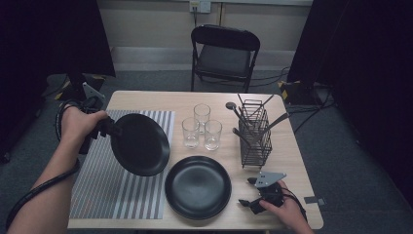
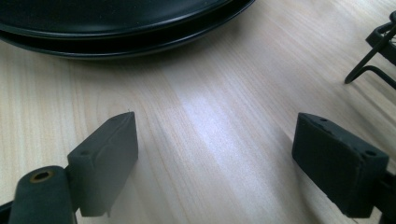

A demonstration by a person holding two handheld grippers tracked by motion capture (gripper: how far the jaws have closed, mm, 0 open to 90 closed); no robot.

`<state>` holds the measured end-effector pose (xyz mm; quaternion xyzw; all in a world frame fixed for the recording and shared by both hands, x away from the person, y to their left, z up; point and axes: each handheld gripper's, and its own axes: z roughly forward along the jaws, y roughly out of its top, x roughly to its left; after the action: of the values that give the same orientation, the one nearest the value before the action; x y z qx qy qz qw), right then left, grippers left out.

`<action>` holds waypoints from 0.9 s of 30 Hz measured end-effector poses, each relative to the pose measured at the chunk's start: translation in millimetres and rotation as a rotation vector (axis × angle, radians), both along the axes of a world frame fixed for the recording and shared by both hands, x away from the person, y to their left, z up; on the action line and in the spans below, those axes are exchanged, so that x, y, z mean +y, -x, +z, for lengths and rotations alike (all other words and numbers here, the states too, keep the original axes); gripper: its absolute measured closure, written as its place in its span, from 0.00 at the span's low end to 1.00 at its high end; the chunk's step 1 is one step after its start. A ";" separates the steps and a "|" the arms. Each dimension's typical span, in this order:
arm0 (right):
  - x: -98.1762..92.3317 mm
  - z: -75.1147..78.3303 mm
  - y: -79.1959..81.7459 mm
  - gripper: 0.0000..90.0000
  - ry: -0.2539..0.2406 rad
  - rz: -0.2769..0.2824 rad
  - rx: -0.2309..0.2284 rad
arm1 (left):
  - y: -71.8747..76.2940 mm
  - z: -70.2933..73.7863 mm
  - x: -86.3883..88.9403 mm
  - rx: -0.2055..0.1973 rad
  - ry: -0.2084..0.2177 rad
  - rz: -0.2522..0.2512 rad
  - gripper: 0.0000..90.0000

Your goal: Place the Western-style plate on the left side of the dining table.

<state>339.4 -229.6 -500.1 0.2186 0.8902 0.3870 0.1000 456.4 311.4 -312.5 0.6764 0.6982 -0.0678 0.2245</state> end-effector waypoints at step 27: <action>0.0 0.0 0.2 0.15 0.001 -0.002 -0.001 | -14.8 -20.5 13.7 0.011 -0.001 0.060 0.87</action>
<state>339.2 -229.6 -500.1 0.2192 0.8900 0.3868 0.1010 471.2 325.1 -332.9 0.6548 0.7194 -0.0644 0.2225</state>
